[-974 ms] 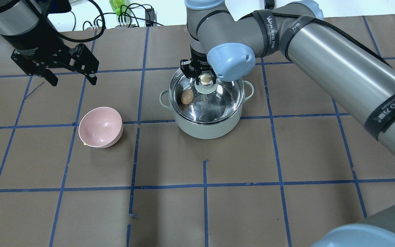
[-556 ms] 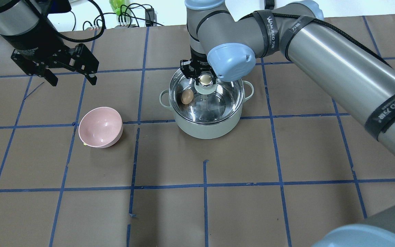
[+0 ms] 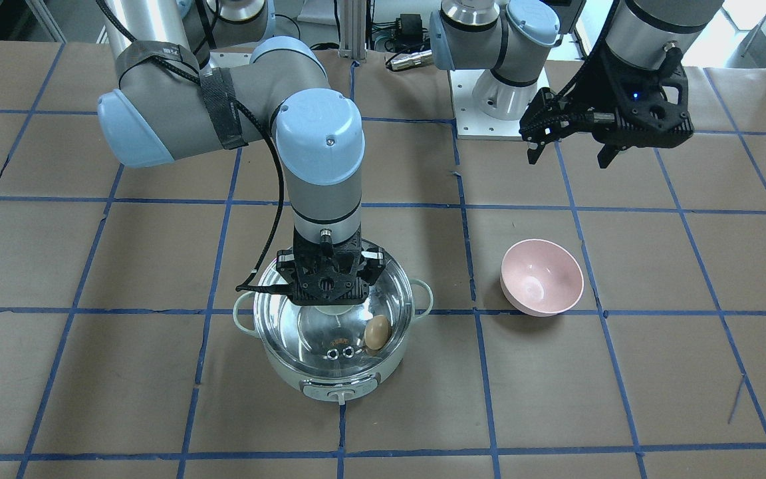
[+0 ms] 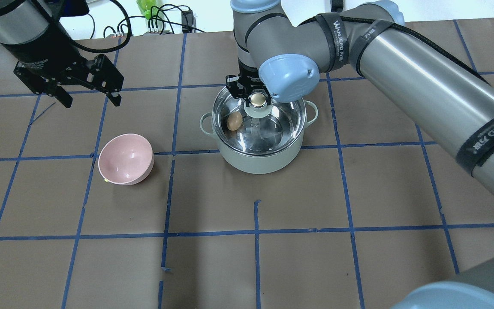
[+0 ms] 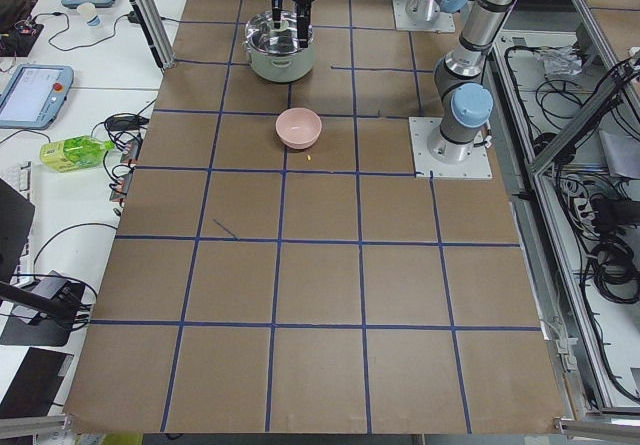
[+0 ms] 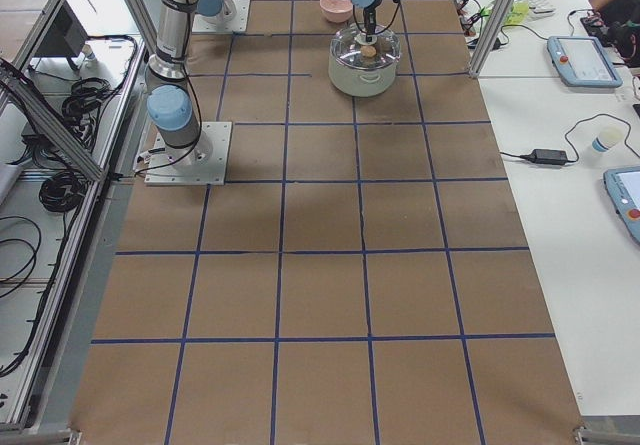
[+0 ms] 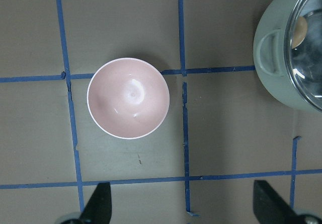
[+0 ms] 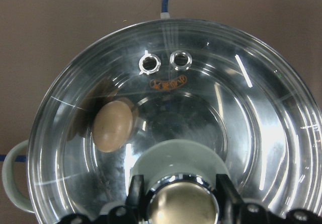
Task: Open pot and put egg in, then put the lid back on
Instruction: 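Carry the glass lid back over the pot and lower it on with the right gripper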
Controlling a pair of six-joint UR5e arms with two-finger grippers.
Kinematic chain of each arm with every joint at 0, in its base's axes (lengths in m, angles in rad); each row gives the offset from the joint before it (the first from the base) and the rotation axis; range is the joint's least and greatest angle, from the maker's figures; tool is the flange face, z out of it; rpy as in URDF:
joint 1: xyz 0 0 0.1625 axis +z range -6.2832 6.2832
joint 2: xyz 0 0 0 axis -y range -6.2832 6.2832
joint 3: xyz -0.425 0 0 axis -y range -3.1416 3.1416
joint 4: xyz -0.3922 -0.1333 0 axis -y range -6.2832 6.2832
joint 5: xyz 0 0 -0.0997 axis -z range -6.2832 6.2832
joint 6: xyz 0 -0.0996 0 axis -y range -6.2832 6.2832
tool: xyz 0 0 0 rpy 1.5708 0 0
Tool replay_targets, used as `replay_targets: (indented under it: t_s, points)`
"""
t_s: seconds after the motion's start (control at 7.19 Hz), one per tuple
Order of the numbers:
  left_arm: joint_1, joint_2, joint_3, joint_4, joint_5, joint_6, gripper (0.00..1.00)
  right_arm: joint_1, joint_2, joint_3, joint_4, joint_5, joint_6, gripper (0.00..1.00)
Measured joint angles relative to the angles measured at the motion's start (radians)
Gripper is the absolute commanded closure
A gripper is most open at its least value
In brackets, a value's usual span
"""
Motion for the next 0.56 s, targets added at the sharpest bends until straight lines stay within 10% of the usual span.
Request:
replay_targets:
  t_s: [0.28, 0.56]
  points:
    - [0.000, 0.000, 0.000, 0.000, 0.000, 0.000, 0.00, -0.001, 0.000, 0.003, 0.000, 0.005, 0.000, 0.73]
    - [0.000, 0.000, 0.000, 0.000, 0.000, 0.000, 0.00, 0.000, 0.004, 0.010, 0.003, 0.010, 0.005, 0.01]
